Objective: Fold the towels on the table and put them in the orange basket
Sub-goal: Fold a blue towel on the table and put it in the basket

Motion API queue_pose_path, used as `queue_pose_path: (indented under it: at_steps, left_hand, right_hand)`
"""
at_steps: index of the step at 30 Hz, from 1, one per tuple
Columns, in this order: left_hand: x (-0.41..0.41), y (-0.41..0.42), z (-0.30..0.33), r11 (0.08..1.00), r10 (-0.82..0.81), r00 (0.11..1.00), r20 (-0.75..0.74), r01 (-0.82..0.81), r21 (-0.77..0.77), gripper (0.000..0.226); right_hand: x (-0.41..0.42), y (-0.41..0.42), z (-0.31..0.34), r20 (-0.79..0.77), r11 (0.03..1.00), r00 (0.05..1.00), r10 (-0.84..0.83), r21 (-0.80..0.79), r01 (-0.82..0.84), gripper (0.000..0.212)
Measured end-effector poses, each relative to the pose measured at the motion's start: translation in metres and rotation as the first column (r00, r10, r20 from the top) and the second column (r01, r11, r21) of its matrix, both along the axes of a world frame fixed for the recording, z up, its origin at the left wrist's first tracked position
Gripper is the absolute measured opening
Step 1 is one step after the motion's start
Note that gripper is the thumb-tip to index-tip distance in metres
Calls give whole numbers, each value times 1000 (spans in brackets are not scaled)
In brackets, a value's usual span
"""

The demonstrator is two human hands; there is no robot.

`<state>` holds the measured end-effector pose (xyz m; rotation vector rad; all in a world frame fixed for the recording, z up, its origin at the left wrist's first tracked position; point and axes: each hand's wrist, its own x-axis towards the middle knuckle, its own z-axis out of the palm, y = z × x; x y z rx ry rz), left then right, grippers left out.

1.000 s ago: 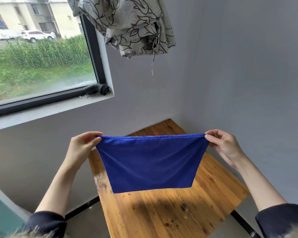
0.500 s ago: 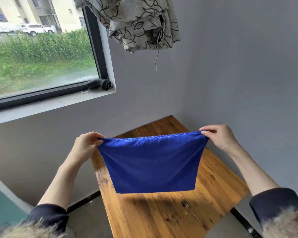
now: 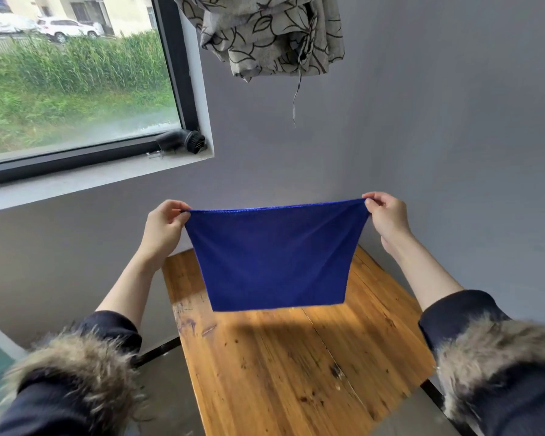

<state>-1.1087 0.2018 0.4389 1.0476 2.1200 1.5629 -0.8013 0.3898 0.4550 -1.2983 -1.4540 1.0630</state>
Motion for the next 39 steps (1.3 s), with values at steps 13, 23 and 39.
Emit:
queue_pose_path:
  at_steps: [13, 23, 39]
  left_hand:
    - [36, -94, -103, 946, -187, 980, 66, 198, -256, 15]
    - [85, -165, -191, 761, -212, 888, 409, 413, -501, 17]
    - [65, -101, -236, 874, -26, 963, 269, 152, -461, 23]
  right_hand:
    - [59, -65, -123, 42, 940, 980, 196, -293, -176, 28]
    - [123, -137, -203, 209, 761, 939, 274, -644, -79, 20]
    - [92, -86, -246, 154, 821, 980, 126, -571, -16, 20]
